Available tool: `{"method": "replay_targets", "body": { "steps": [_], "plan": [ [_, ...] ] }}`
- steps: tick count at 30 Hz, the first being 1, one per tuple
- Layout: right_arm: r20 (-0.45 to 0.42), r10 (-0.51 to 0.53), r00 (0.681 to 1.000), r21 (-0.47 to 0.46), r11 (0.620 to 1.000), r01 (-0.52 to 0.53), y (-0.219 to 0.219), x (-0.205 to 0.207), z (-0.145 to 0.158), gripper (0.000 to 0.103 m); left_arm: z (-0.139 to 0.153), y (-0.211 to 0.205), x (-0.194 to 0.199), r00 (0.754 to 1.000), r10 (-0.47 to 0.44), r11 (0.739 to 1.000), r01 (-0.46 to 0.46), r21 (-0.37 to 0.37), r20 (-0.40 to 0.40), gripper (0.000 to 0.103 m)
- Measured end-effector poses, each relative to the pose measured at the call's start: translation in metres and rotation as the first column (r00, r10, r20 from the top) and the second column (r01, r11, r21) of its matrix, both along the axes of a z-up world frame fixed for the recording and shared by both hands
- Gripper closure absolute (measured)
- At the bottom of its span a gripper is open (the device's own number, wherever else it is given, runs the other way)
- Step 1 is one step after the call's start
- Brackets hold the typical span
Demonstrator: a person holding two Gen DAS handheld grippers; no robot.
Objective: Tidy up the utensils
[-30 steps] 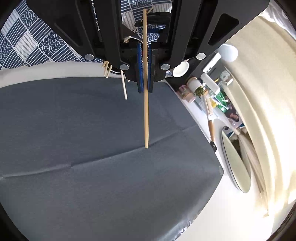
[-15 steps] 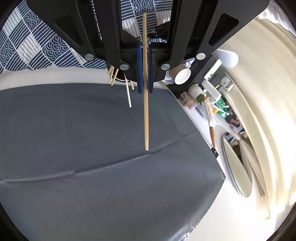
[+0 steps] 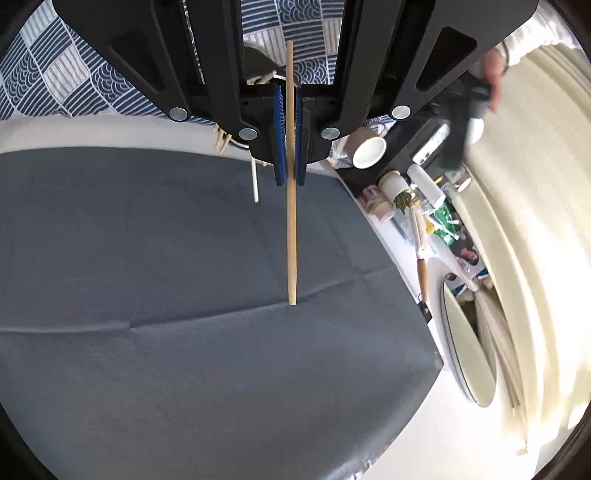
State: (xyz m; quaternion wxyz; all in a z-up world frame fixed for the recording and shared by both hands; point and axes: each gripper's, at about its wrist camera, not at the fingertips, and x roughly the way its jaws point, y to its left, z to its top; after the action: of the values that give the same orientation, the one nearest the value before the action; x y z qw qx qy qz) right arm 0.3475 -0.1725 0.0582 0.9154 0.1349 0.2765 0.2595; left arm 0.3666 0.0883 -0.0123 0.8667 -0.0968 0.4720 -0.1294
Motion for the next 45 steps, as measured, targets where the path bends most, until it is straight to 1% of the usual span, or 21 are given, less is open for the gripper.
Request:
{"method": "replay_targets", "body": {
  "steps": [1,3,4,5,9,15,17,21,24,25,27,30,32,34,38,39,40,41,43,44,45],
  "plan": [
    [0.002,-0.006,1.0,-0.004,1.0,0.006,0.001,0.002,0.0,0.098,0.015,0.0,-0.001,0.999,-0.021,0.999,0.023,-0.039,0.045,0.098],
    [0.008,-0.026,1.0,-0.016,1.0,0.026,0.003,0.006,0.001,0.098,0.034,-0.005,0.004,0.992,-0.059,0.993,0.07,-0.091,0.113,0.098],
    [0.012,-0.035,0.999,-0.013,0.999,0.035,0.004,0.007,0.0,0.098,0.046,-0.009,0.007,0.982,-0.085,0.987,0.106,-0.123,0.17,0.098],
    [0.015,-0.044,0.999,-0.01,0.999,0.044,0.005,0.009,0.0,0.098,0.053,-0.012,0.009,0.973,-0.101,0.981,0.132,-0.141,0.209,0.098],
    [0.015,-0.078,0.997,0.008,0.997,0.078,0.007,0.018,-0.005,0.098,0.065,-0.025,0.026,0.947,-0.14,0.963,0.198,-0.183,0.289,0.098],
    [0.028,-0.107,0.994,-0.004,0.994,0.107,0.011,0.027,-0.012,0.098,0.059,-0.048,0.054,0.925,-0.178,0.948,0.253,-0.195,0.335,0.098],
    [0.035,-0.11,0.993,-0.009,0.994,0.11,0.012,0.03,-0.016,0.098,0.051,-0.055,0.059,0.913,-0.177,0.938,0.27,-0.219,0.367,0.098],
    [0.016,-0.122,0.992,-0.012,0.992,0.123,0.009,0.038,-0.031,0.098,0.035,-0.068,0.067,0.896,-0.17,0.938,0.275,-0.211,0.411,0.098],
    [0.001,-0.123,0.992,-0.017,0.992,0.123,0.012,0.044,-0.042,0.098,0.023,-0.069,0.073,0.903,-0.159,0.935,0.267,-0.233,0.4,0.098],
    [-0.002,-0.117,0.993,-0.02,0.993,0.117,0.014,0.045,-0.044,0.098,0.02,-0.072,0.073,0.904,-0.154,0.94,0.259,-0.223,0.4,0.098],
    [-0.016,-0.097,0.995,-0.031,0.995,0.096,0.019,0.047,-0.051,0.098,0.012,-0.073,0.065,0.895,-0.13,0.954,0.23,-0.191,0.426,0.098],
    [-0.035,-0.061,0.997,-0.055,0.997,0.059,0.026,0.045,-0.06,0.098,0.002,-0.076,0.054,0.895,-0.113,0.959,0.212,-0.188,0.432,0.098],
    [-0.042,-0.045,0.998,-0.078,0.996,0.042,0.026,0.04,-0.065,0.098,-0.003,-0.078,0.048,0.894,-0.117,0.964,0.208,-0.168,0.434,0.098],
    [-0.057,-0.037,0.998,-0.086,0.996,0.032,0.024,0.038,-0.069,0.098,-0.008,-0.079,0.04,0.899,-0.118,0.97,0.196,-0.146,0.422,0.098],
    [-0.077,-0.017,0.997,-0.121,0.993,0.007,0.022,0.031,-0.074,0.098,-0.013,-0.067,0.029,0.906,-0.094,0.974,0.169,-0.15,0.413,0.098],
    [-0.086,-0.008,0.996,-0.136,0.991,-0.004,0.022,0.03,-0.076,0.097,-0.014,-0.064,0.025,0.906,-0.09,0.974,0.167,-0.152,0.414,0.096],
    [-0.104,0.003,0.995,-0.144,0.989,-0.018,0.022,0.028,-0.078,0.094,-0.014,-0.06,0.021,0.909,-0.088,0.973,0.165,-0.16,0.407,0.087],
    [-0.117,0.006,0.993,-0.149,0.988,-0.024,0.021,0.027,-0.08,0.094,-0.013,-0.058,0.017,0.913,-0.081,0.975,0.156,-0.159,0.399,0.082],
    [-0.13,-0.002,0.991,-0.167,0.986,-0.02,0.019,0.024,-0.079,0.093,-0.007,-0.053,0.009,0.914,-0.071,0.978,0.142,-0.151,0.4,0.064],
    [-0.132,-0.009,0.991,-0.172,0.985,-0.014,0.017,0.022,-0.077,0.091,-0.003,-0.051,0.005,0.913,-0.067,0.979,0.137,-0.149,0.402,0.06],
    [-0.131,-0.013,0.991,-0.175,0.984,-0.01,0.016,0.02,-0.075,0.079,0.003,-0.047,-0.001,0.912,-0.062,0.981,0.13,-0.144,0.406,0.053]
  ]
}}
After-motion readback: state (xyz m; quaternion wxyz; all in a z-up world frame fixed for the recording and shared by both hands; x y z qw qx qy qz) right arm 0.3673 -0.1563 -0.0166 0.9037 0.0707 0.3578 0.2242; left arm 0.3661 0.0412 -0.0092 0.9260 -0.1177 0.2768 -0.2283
